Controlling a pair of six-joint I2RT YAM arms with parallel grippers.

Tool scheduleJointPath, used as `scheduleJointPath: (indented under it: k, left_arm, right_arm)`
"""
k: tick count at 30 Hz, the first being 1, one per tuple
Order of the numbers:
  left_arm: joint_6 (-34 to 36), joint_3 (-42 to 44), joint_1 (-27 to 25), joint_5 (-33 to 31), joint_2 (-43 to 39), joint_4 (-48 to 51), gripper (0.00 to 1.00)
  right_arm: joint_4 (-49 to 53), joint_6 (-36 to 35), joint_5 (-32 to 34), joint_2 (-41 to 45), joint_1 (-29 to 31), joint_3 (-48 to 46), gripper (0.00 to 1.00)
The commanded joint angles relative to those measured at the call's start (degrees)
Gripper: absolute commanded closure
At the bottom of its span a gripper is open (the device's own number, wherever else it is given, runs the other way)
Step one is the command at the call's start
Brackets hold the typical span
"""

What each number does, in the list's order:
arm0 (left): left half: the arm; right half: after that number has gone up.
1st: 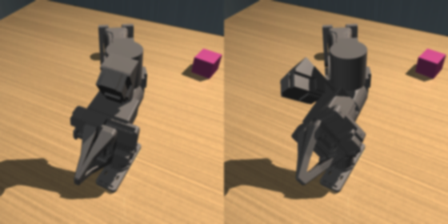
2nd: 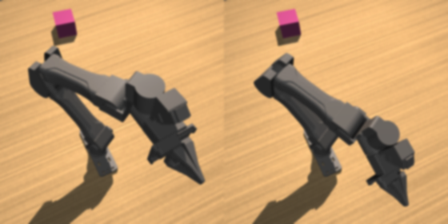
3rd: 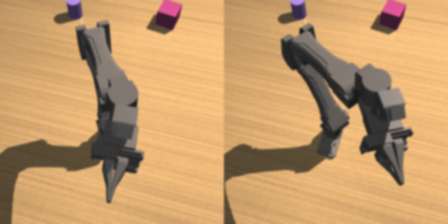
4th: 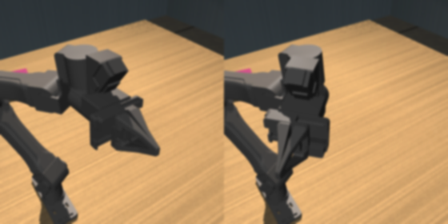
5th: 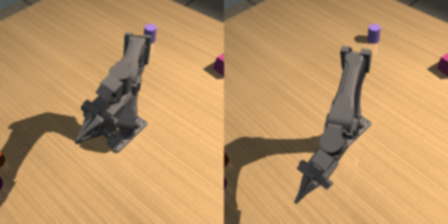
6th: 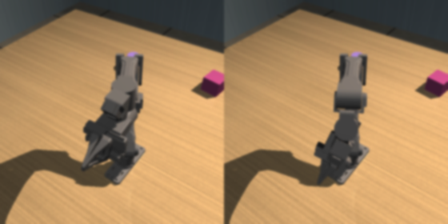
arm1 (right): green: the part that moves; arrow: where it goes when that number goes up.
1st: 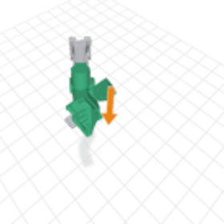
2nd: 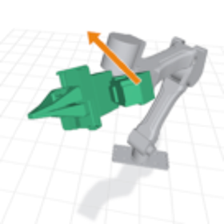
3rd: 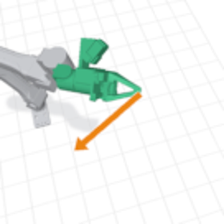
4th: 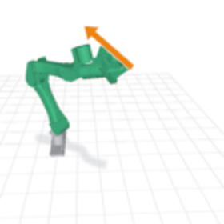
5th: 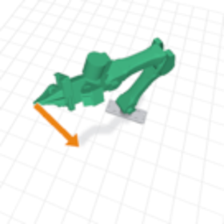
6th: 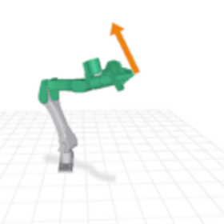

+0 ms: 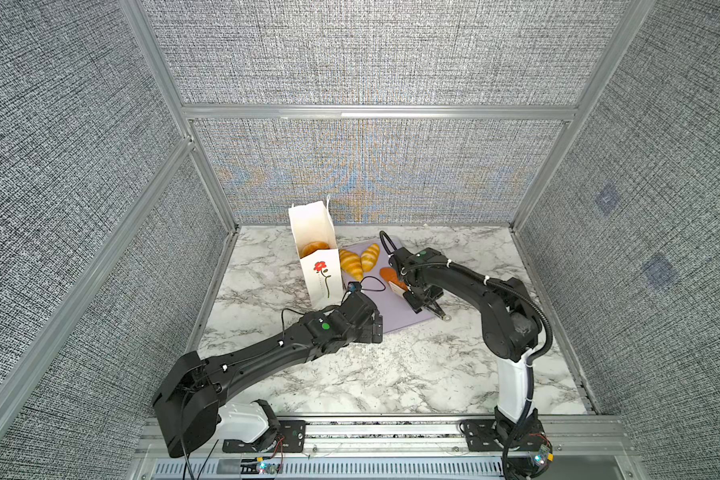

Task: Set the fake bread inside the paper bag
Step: 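Close the tongs on the orange bread roll with the right gripper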

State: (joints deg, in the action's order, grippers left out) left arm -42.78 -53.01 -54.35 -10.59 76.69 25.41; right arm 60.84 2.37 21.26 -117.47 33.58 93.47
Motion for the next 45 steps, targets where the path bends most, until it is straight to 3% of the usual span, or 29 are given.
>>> scheduleJointPath:
  k: [1,14,45]
  left_arm:
    - [-0.59,0.33,-0.06,-1.01,-0.64,0.33,0.01]
    - [-0.02,0.80,-0.06,-2.71,-4.23,0.95,0.01]
    - [1.98,0.72,-0.06,-5.22,-8.85,0.67,0.01]
  right_arm:
    - [1.71,-1.28,1.24,-0.37,0.20,0.88,0.46]
    - [-0.09,-2.26,-2.26,3.57,0.08,-1.14,0.62]
    - [-3.26,0.56,-10.63,12.71,-0.05,-4.29,0.64]
